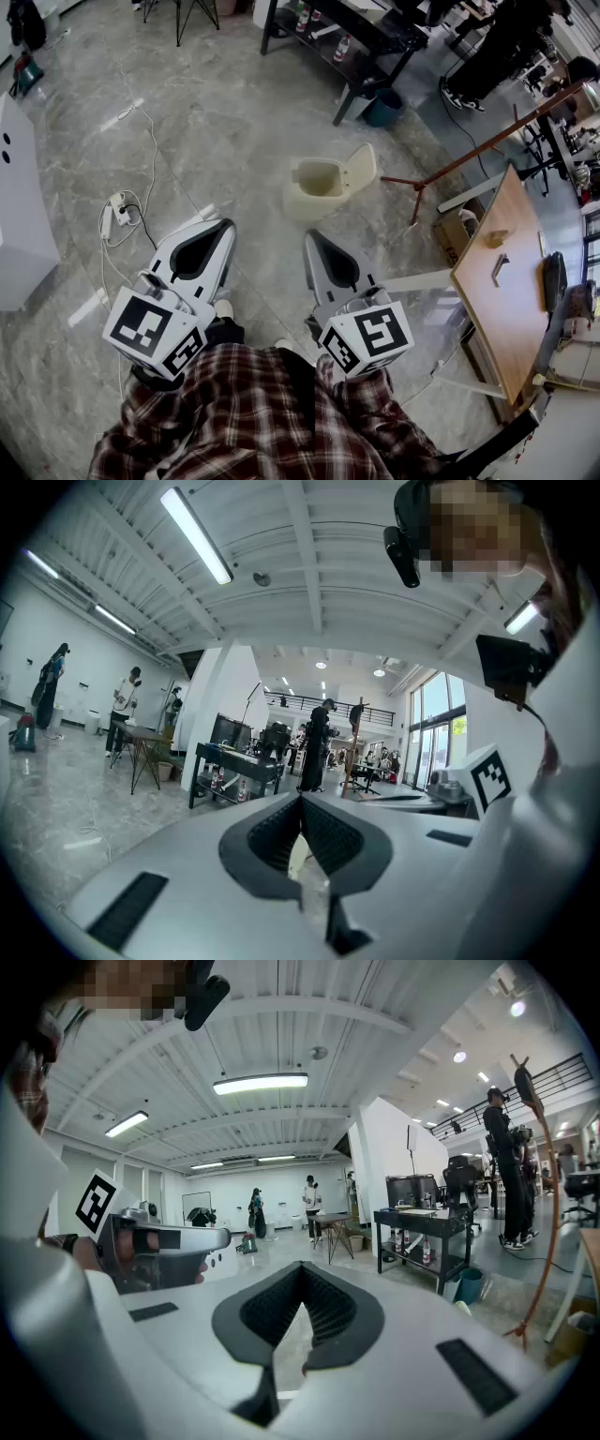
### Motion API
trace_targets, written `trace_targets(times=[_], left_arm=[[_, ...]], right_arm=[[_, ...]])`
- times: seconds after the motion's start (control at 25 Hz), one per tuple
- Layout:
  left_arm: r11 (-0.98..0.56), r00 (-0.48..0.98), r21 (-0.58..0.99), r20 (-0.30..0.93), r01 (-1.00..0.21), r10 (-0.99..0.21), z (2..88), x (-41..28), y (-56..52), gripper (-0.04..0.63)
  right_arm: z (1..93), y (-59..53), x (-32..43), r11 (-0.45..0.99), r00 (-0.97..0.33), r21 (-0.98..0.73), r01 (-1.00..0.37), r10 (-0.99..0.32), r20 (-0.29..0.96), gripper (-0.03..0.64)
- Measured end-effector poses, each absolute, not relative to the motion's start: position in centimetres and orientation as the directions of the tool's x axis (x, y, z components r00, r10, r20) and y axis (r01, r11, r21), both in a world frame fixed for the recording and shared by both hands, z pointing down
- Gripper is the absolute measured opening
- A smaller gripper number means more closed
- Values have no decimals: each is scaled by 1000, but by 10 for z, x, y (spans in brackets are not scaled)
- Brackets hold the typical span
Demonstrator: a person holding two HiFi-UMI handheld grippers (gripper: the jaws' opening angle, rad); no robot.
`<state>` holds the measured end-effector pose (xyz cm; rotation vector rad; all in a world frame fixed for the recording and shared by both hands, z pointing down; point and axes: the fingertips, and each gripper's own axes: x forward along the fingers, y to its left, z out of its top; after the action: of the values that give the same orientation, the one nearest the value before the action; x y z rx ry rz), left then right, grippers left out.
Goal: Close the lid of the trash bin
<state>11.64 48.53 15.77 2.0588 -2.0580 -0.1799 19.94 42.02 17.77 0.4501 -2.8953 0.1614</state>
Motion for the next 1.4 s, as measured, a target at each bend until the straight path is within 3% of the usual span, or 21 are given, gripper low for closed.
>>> trace_targets(times=[0.28,0.64,1.4], left_arm=[[-29,55,268,92,-963,-994,173,44,478,11],[-64,111,315,133,-947,-985,207,3,430,9],[-107,141,280,103,-954,-985,179,-61,204,11]], right_arm=[[189,412,134,924,-908,-94,-371,-340,246,11],[219,370,105,893,-871,-111,-436,-387,303,11],[201,151,44,886,-863,-85,-456,-417,287,11]])
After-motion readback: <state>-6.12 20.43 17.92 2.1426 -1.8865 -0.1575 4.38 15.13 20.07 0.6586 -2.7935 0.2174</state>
